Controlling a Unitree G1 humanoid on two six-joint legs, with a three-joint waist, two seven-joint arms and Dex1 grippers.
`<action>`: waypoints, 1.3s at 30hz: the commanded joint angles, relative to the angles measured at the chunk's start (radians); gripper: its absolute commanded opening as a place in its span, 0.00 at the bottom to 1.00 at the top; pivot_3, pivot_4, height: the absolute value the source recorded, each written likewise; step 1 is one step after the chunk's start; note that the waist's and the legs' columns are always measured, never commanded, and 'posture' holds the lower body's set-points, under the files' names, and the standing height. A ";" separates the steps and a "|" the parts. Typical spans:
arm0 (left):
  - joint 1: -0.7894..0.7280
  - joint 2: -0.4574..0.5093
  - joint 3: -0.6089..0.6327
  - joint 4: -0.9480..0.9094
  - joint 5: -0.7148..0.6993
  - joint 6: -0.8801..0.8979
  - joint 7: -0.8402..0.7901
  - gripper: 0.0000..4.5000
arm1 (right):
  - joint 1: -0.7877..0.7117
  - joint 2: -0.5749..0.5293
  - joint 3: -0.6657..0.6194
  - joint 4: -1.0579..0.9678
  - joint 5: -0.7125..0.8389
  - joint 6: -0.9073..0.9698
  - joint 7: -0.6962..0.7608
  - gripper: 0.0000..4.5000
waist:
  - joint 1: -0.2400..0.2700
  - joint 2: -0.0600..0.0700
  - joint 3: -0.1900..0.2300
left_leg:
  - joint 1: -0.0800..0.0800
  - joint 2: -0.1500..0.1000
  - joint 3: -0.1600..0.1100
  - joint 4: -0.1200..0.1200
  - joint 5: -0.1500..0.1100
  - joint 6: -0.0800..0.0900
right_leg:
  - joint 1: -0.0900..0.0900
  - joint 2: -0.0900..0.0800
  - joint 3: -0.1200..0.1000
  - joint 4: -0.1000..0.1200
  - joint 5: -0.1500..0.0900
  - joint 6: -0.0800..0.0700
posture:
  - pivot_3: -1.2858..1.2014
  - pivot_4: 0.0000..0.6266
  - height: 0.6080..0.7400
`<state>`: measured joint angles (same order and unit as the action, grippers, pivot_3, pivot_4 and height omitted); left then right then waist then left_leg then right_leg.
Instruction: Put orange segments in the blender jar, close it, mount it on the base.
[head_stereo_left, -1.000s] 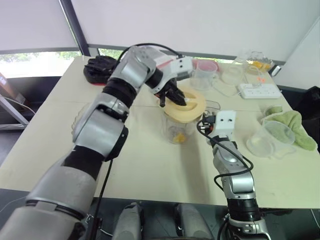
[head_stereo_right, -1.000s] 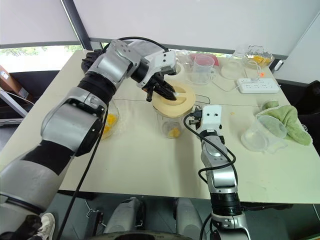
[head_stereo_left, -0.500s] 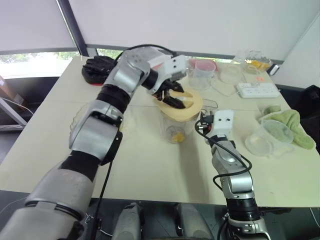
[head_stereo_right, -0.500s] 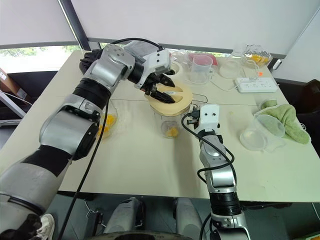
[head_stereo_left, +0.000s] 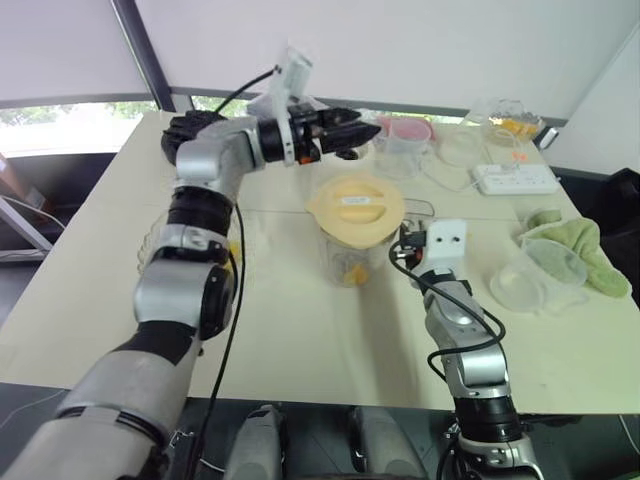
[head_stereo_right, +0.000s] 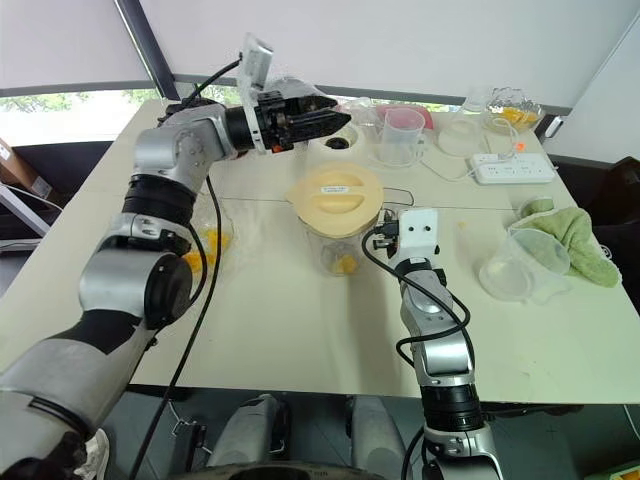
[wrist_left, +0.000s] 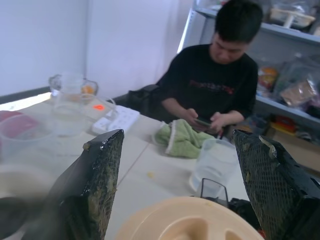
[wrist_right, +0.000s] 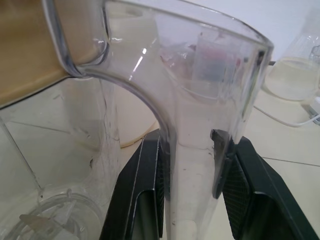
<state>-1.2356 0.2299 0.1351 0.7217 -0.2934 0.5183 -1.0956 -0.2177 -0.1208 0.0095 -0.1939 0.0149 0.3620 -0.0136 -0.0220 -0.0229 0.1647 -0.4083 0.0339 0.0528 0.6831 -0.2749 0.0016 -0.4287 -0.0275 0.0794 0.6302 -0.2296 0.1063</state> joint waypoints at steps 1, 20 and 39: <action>0.038 0.048 -0.022 -0.096 0.017 -0.023 0.047 0.80 | 0.005 -0.024 -0.007 0.008 -0.030 0.016 0.005 0.23 | 0.000 0.000 0.000 | 0.000 0.000 0.000 0.000 0.000 0.000 | 0.000 0.000 0.000 0.000 0.000 0.000 | 0.52 0.24 1.00; 0.435 0.250 -0.247 -0.455 0.178 -0.056 0.111 0.80 | -0.144 -0.032 -0.183 -0.153 0.123 0.100 0.001 0.23 | 0.005 0.002 0.004 | -0.004 0.000 0.002 0.000 0.000 0.000 | -0.003 -0.002 0.000 -0.001 0.000 -0.001 | 0.52 0.24 1.00; 0.818 0.066 -0.098 -0.905 0.018 -0.080 0.405 0.80 | -0.976 -0.309 -0.234 0.490 0.194 0.216 0.196 0.23 | -0.036 0.007 0.007 | -0.003 0.001 0.004 -0.004 0.000 0.000 | -0.007 -0.002 0.001 0.001 0.002 0.003 | 0.52 0.24 1.00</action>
<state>-0.4231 0.3020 0.0031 -0.1081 -0.2392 0.4485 -0.7289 -1.1232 -0.4200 -0.2301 0.2687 0.2110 0.6641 0.1555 -0.0581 -0.0158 0.1716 -0.4118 0.0347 0.0567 0.6777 -0.2748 0.0014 -0.4359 -0.0295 0.0806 0.6309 -0.2273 0.1090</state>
